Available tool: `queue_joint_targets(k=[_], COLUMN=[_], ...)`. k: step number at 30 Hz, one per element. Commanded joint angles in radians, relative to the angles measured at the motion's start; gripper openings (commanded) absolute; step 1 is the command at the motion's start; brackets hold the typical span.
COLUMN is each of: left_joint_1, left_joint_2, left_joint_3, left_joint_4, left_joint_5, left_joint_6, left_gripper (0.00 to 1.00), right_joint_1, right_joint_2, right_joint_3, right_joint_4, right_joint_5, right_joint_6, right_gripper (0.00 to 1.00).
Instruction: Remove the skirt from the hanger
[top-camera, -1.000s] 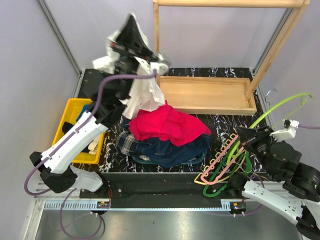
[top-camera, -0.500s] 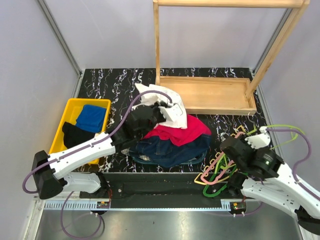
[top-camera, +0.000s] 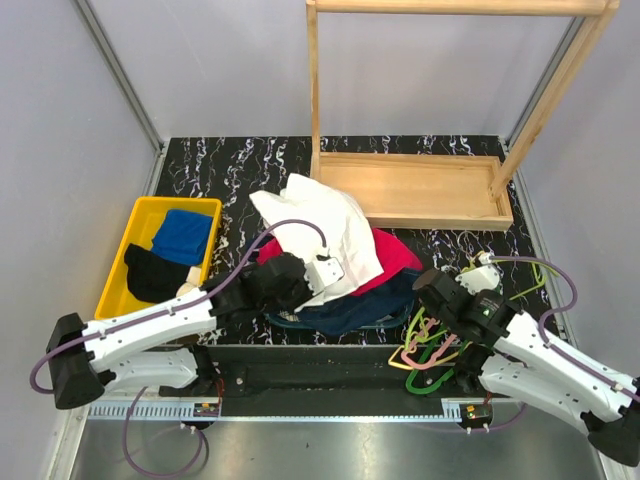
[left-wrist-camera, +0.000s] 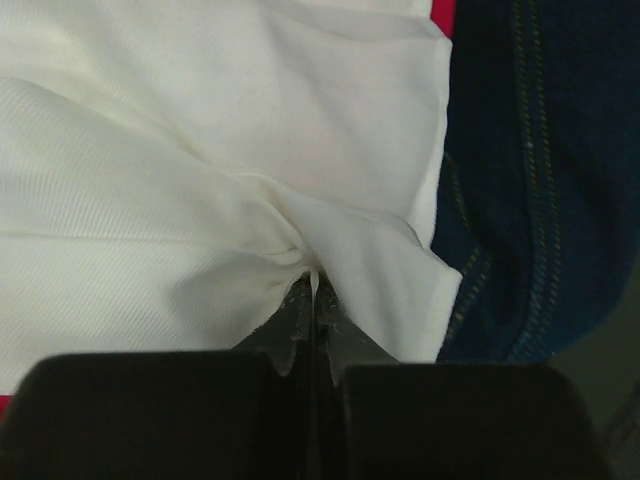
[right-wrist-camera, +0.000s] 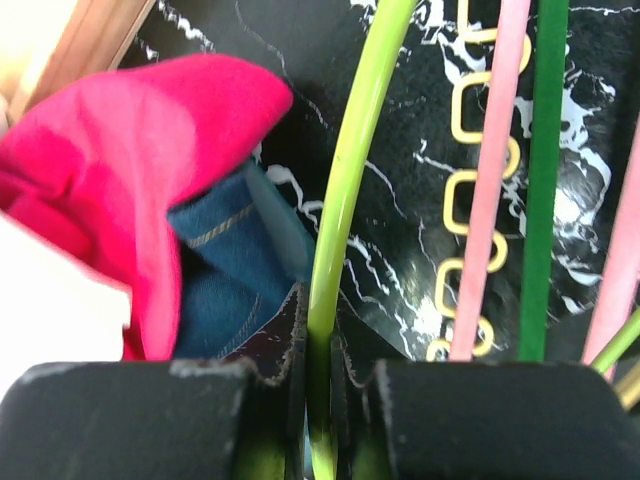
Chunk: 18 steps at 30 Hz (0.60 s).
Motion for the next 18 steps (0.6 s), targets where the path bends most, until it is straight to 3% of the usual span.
queue_joint_targets(k=[1, 6, 8, 9, 10, 11, 12, 13, 14, 18], left_joint_1=[-0.032, -0.081, -0.087, -0.087, -0.089, -0.089, -0.089, -0.089, -0.087, -0.087], left_joint_2=[-0.061, -0.047, -0.05, -0.049, -0.044, -0.044, -0.043, -0.041, -0.038, -0.041], left_joint_3=[0.035, 0.108, 0.144, 0.158, 0.175, 0.204, 0.223, 0.236, 0.267, 0.325], left_joint_4=[-0.147, -0.238, -0.246, -0.246, -0.246, -0.25, -0.252, -0.25, -0.249, -0.226], left_joint_5=[0.201, 0.286, 0.261, 0.246, 0.209, 0.191, 0.145, 0.122, 0.094, 0.001], left_joint_6=[-0.087, -0.047, 0.01, 0.033, 0.083, 0.111, 0.133, 0.172, 0.189, 0.272], left_gripper=[0.0, 0.0, 0.13, 0.22, 0.36, 0.75, 0.92, 0.99, 0.99, 0.99], right_joint_1=[-0.142, -0.256, -0.257, -0.257, -0.257, -0.257, -0.257, -0.259, -0.257, -0.257], right_joint_2=[-0.018, 0.069, 0.111, 0.146, 0.157, 0.165, 0.169, 0.165, 0.16, 0.139], right_joint_3=[-0.041, -0.055, -0.032, -0.026, -0.019, -0.013, -0.012, -0.009, 0.001, 0.057], right_joint_4=[0.162, 0.267, 0.282, 0.284, 0.284, 0.282, 0.279, 0.275, 0.268, 0.212], right_joint_5=[-0.047, -0.228, -0.289, -0.305, -0.316, -0.336, -0.34, -0.342, -0.34, -0.317], right_joint_6=[-0.136, -0.268, -0.287, -0.303, -0.311, -0.316, -0.319, -0.319, -0.319, -0.346], right_gripper=[0.0, 0.01, 0.07, 0.21, 0.29, 0.35, 0.5, 0.63, 0.98, 1.0])
